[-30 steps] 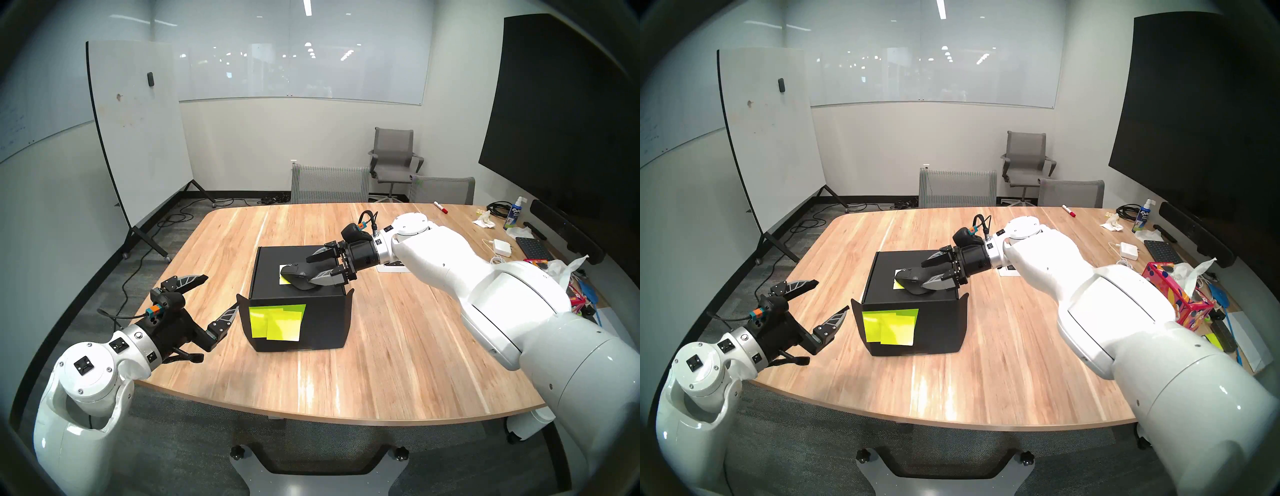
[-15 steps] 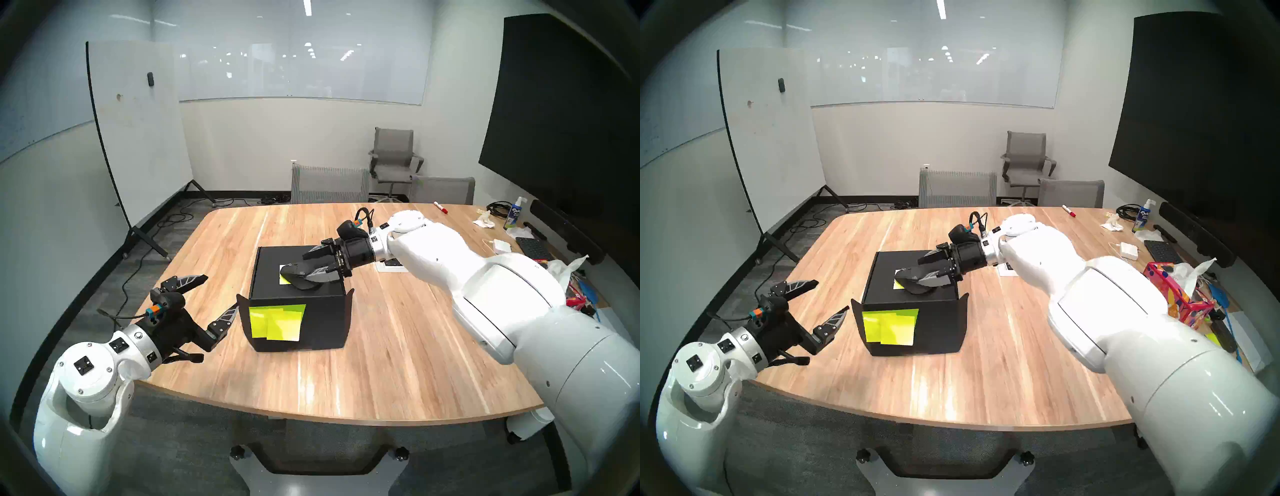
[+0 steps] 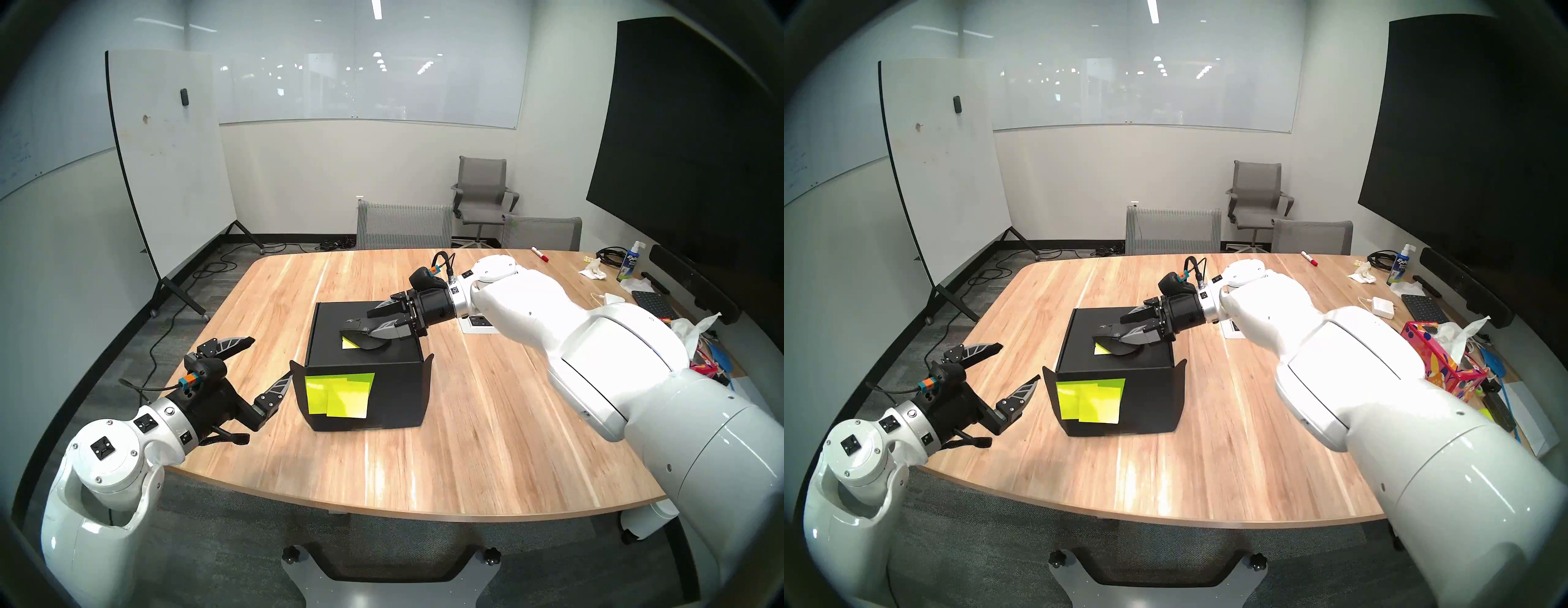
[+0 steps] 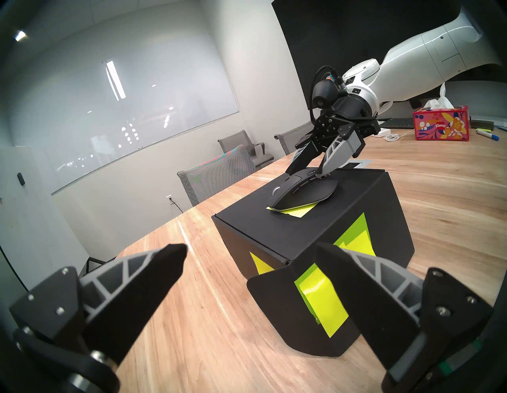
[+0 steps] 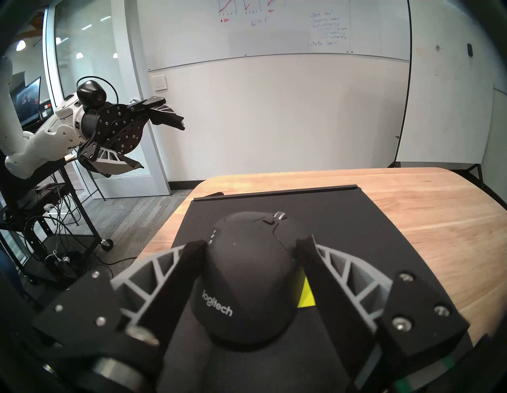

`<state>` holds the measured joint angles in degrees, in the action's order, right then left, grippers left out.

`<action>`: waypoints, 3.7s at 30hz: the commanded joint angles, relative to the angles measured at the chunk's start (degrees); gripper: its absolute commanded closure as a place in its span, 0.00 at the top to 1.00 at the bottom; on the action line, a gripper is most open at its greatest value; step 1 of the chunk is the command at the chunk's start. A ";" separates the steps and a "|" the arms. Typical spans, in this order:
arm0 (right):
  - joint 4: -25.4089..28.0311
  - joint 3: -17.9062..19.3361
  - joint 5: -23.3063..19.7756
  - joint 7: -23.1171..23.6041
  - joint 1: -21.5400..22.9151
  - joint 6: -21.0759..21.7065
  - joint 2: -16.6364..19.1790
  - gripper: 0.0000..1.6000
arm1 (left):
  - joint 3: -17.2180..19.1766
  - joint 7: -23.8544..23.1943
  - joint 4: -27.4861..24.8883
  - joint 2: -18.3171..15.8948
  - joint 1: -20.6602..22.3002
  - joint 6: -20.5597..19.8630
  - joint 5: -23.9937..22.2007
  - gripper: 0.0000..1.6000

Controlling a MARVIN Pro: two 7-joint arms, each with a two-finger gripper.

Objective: Open the box and place the mouse inside

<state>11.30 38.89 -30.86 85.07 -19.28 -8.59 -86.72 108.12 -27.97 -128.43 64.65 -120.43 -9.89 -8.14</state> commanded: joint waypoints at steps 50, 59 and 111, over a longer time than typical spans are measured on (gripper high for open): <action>5.23 -4.88 -4.88 -0.07 2.83 0.11 2.11 1.00 | 0.05 -0.07 -0.96 -0.02 -0.08 0.30 0.00 1.00; 5.12 -4.92 -5.87 -0.07 3.06 0.39 2.03 1.00 | 0.05 -0.07 -0.95 -0.02 -0.08 0.30 0.00 1.00; 5.03 -7.07 -8.10 -0.07 3.36 0.26 2.20 1.00 | 0.05 -0.07 -0.96 -0.02 -0.09 0.31 0.00 1.00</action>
<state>15.92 31.96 -37.85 85.08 -17.52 -8.28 -84.45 108.11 -27.97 -128.43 64.64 -120.43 -9.89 -8.15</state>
